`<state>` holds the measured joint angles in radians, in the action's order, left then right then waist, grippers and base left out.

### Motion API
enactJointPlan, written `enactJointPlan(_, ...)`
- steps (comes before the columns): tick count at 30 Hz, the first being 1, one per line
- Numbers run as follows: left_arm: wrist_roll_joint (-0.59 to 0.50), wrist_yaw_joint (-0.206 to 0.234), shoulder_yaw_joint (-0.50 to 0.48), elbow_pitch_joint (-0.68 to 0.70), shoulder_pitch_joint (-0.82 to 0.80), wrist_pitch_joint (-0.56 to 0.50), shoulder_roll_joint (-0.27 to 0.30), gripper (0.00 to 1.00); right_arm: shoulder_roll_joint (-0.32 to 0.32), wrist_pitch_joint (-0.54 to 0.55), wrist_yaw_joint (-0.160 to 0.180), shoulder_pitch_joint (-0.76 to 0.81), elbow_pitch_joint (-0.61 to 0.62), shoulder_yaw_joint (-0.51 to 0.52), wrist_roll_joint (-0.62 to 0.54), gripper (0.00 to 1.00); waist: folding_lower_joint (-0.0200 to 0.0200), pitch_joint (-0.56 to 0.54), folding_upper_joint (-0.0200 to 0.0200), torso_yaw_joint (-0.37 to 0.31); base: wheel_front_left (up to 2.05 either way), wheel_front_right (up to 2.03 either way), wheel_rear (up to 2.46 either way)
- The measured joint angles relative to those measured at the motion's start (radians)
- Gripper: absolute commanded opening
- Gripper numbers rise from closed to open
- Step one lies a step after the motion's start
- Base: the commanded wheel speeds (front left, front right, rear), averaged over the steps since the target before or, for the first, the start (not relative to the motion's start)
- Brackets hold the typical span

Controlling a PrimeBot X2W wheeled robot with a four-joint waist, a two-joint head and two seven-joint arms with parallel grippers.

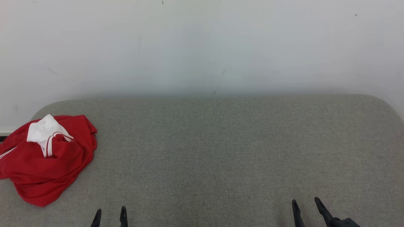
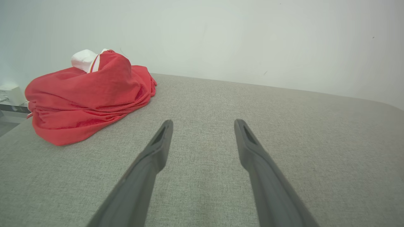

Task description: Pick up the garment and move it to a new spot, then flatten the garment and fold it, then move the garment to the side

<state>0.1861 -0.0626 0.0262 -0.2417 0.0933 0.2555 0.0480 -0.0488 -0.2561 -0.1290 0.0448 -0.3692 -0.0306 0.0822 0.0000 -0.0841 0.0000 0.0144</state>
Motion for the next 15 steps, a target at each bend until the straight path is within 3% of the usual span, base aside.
enactJointPlan(15,0.025,-0.009,-0.004,-0.012,-0.001,0.007,0.0,1.0,0.0,-0.008,0.0,0.006,-0.001,-0.002,-0.029,1.0,-0.0001,-0.005,0.0,-0.002,0.0,0.0,0.0)
